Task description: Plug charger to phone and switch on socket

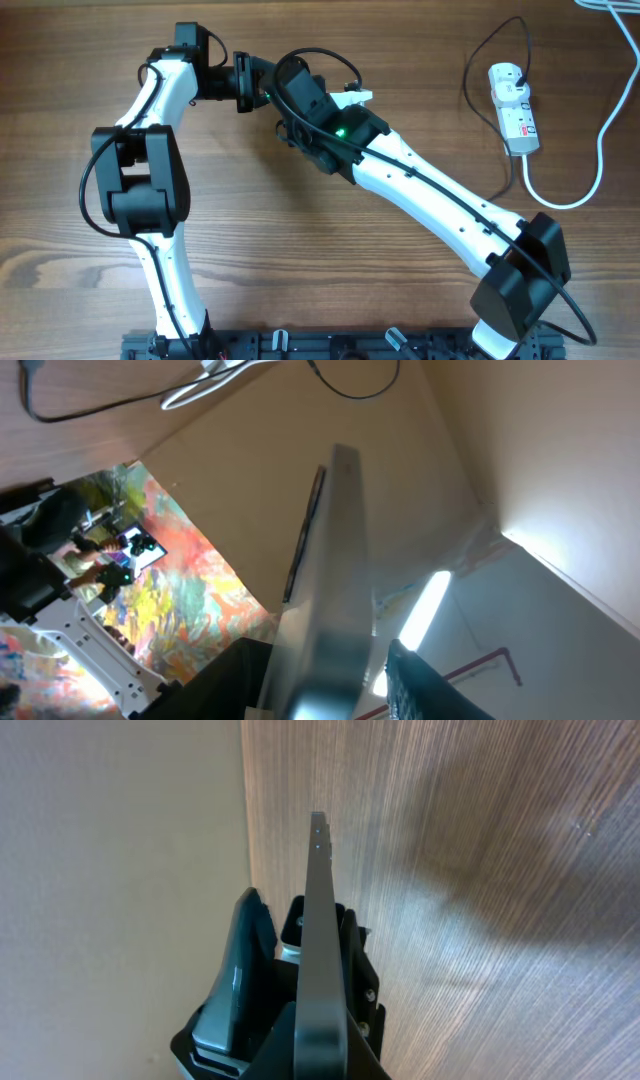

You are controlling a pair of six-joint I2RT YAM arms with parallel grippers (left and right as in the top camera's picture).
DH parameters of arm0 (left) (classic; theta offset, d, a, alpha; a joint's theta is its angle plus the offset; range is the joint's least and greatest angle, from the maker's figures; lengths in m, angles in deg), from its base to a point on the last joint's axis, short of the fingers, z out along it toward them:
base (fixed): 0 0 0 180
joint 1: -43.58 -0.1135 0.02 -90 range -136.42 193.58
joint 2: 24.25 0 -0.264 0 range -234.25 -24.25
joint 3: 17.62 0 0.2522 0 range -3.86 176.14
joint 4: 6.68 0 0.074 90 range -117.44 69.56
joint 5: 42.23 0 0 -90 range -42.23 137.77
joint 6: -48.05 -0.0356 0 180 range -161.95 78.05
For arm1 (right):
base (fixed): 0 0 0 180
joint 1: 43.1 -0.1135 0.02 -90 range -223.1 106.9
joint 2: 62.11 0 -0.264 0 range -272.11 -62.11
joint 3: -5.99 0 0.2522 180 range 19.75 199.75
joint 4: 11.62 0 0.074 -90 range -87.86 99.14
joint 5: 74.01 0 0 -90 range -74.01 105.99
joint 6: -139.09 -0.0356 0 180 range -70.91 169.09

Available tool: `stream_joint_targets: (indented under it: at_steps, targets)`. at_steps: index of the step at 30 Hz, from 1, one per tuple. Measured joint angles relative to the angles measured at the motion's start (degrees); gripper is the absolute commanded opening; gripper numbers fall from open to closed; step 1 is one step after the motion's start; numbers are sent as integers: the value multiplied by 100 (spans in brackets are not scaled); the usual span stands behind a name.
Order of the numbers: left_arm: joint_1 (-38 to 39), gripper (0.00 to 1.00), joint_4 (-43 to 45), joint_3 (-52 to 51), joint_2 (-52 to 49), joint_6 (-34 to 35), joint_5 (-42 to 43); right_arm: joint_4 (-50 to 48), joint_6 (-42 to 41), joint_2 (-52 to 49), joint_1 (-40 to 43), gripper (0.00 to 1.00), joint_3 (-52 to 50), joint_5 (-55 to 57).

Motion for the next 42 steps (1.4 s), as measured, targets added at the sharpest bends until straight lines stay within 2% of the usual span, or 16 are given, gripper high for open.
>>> stream_joint_targets:
  at_steps: [7,8,12,14,15,17,19,20,23,24,25,27,31,34,36,42]
  targets:
    - [28,10,-13,-13,0,-57,-42,-70,-66,-2,15,9,2,70]
    - [39,4,13,-15,0,-138,-68,-79,-66,-2,55,16,4,70]
    - [90,4,4,-33,0,-299,-162,-103,317,-2,114,31,17,118]
    - [81,4,208,-46,0,-262,-166,-81,778,-2,111,49,17,120]
    - [79,4,417,-57,0,-238,-166,-31,1091,9,116,66,17,92]
    - [55,4,1051,-66,0,-142,-170,94,1843,129,129,77,4,2]
    - [-28,4,1814,-70,0,-136,-367,638,3246,739,282,84,-28,-278]
    - [-87,4,2079,-74,0,-179,-461,1010,4306,1287,494,89,-35,-608]
    - [-295,4,2542,-72,76,-831,-693,1969,6741,2546,1333,91,87,-1491]
    - [-334,4,2555,-72,190,-1132,-824,2879,7318,2905,1869,91,177,-2026]
    - [-343,4,2559,-74,319,-1390,-933,3410,7825,2879,2031,99,229,-2326]
    - [-319,4,2277,-59,831,-2142,-1294,4454,8926,2114,2216,99,177,-2785]
    - [-96,4,662,11,1805,-3681,-3025,4494,9899,393,2194,98,-13,-2885]
    - [129,4,-245,-42,1788,-4430,-4083,4586,10408,-297,2009,79,2,-2763]
    - [125,4,-278,-55,1788,-4776,-4323,4540,10795,-922,1947,65,0,-2664]
    - [-39,4,-63,-55,1788,-5246,-4485,3812,11643,-1513,1952,66,0,-2142]
